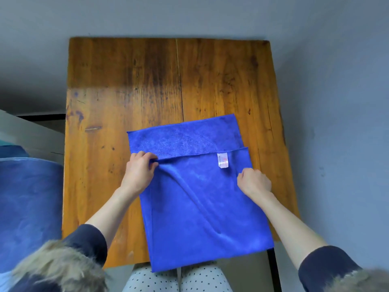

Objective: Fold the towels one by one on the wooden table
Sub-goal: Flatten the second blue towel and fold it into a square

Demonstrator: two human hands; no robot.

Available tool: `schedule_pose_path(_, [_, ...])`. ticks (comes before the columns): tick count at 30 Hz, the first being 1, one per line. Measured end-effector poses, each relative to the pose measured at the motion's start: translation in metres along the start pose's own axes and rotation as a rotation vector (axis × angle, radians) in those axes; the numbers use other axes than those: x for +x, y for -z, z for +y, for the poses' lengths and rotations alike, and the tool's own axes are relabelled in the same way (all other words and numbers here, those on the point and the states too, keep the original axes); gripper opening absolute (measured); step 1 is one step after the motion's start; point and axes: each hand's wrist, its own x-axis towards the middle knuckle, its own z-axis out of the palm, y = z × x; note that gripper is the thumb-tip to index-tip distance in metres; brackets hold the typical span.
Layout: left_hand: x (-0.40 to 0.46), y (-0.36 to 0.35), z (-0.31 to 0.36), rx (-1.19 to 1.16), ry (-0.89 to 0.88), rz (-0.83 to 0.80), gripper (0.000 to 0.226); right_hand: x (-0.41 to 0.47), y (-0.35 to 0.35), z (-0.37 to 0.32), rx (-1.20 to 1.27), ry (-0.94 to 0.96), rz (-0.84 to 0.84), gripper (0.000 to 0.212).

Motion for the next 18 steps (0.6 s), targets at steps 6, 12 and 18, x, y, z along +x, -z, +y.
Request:
schedule_pose_path(6, [0.002,0.010,-0.002,-0.025,0.001,-0.017,0.015,0.044,0.031,-0.011,0.035,0.304,0.275,0.038])
schedule_pose_path(12, [-0.009,0.022,0.002,-0.283,0.062,-0.035,0.015,0.058,0.030,-0.007,-0.204,0.346,0.262,0.015])
schedule_pose_path(18, [-0.026,0.039,0.007,-0.543,0.125,-0.030,0.009,0.043,0.035,0.012,0.015,0.280,0.211,0.009])
